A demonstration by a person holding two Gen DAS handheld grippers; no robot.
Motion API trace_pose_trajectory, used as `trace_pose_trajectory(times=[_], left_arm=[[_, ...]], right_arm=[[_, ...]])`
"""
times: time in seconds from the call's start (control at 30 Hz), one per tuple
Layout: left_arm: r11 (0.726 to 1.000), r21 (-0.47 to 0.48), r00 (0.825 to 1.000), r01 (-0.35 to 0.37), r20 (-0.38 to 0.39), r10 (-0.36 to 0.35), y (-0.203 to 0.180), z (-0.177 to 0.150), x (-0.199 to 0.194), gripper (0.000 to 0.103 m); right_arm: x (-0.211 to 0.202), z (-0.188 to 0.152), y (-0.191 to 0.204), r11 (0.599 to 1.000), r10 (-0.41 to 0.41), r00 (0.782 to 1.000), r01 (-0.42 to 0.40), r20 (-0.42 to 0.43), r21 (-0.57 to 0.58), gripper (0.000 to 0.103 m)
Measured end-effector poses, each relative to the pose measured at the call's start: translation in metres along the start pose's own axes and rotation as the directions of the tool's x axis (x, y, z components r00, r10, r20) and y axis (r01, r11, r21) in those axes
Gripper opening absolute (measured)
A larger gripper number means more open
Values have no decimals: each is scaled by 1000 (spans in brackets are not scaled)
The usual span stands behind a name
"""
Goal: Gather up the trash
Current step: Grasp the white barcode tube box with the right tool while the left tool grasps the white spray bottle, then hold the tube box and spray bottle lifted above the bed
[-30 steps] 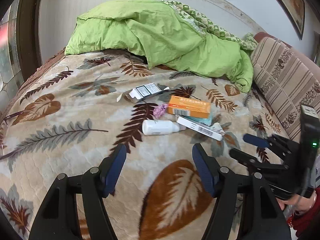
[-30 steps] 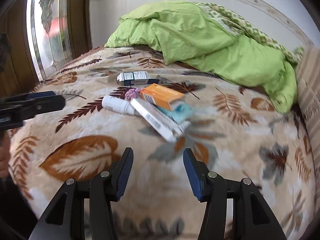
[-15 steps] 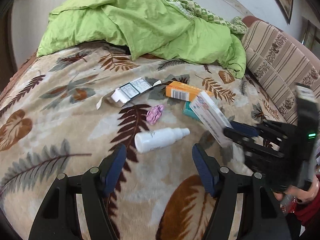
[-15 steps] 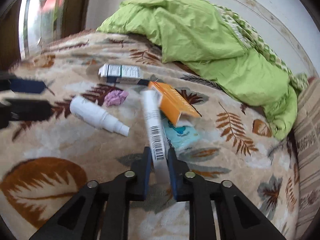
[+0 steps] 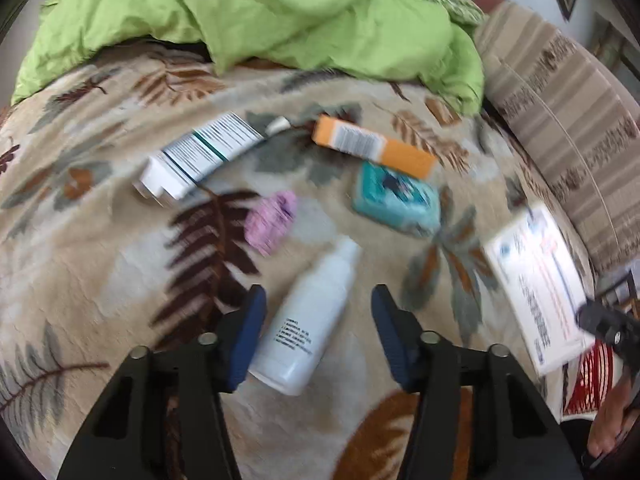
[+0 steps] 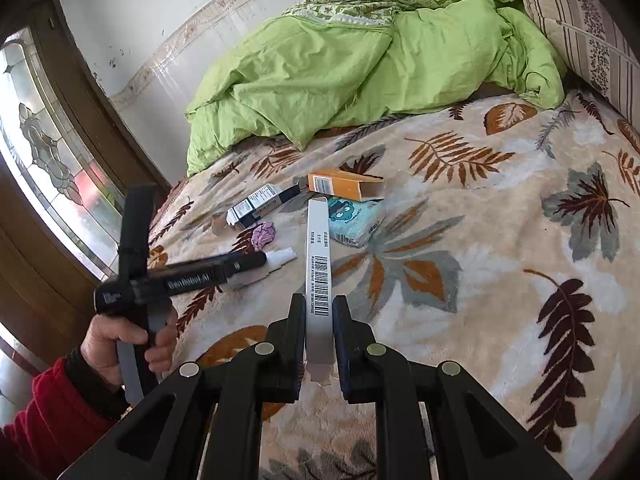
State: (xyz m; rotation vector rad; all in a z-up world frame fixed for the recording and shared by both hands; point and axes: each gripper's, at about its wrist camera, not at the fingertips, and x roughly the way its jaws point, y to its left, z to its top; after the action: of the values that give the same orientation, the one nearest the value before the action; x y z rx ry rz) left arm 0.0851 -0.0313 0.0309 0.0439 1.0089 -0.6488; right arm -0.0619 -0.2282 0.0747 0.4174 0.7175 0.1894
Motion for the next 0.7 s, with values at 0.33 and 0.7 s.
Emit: trace_pose_trajectory(times=[0.33, 0.7], left_arm=[[994, -21, 993, -108, -54, 107, -36, -5, 16, 48], [967, -216, 991, -133, -12, 134, -22, -4, 12, 33]], right_arm=[[-1, -5, 0, 1000, -19, 1000, 19, 13, 4, 14], [-6, -11, 6, 998, -62, 998, 62, 27, -21, 14]])
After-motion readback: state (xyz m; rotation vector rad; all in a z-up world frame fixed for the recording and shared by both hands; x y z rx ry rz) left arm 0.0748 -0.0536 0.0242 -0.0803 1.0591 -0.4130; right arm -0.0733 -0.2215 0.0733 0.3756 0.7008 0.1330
